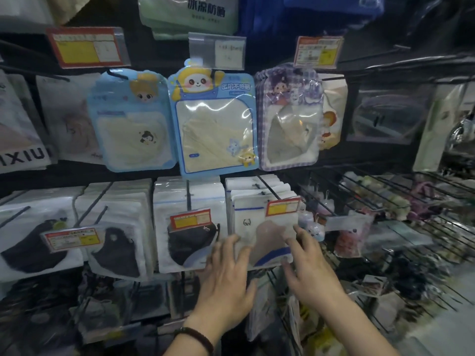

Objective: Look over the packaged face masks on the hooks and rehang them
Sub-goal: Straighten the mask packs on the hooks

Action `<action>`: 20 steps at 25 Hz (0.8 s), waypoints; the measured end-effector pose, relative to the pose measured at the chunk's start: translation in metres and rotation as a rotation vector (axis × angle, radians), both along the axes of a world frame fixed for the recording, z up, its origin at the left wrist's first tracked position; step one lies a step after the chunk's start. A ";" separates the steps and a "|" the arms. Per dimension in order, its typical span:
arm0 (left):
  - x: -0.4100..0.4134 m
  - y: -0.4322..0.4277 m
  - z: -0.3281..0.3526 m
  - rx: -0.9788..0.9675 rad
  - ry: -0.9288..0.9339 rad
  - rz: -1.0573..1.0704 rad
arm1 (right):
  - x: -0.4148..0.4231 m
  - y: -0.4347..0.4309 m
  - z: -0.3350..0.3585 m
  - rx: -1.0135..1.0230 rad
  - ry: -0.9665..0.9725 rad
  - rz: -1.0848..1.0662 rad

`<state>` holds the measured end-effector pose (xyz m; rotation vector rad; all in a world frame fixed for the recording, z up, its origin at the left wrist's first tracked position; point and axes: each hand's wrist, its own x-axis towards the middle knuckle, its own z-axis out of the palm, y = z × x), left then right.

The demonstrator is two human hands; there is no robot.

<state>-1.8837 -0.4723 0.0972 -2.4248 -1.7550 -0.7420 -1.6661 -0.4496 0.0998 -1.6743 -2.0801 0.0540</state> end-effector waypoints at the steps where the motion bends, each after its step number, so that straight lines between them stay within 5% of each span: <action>1: 0.006 0.004 0.001 -0.004 0.061 0.010 | 0.005 0.003 0.002 -0.005 -0.052 0.022; 8: 0.036 0.031 -0.020 0.016 0.303 0.091 | 0.037 0.027 0.006 -0.029 -0.353 0.189; 20: 0.043 0.076 -0.034 0.037 0.428 0.180 | 0.019 0.064 -0.005 -0.008 -0.178 0.269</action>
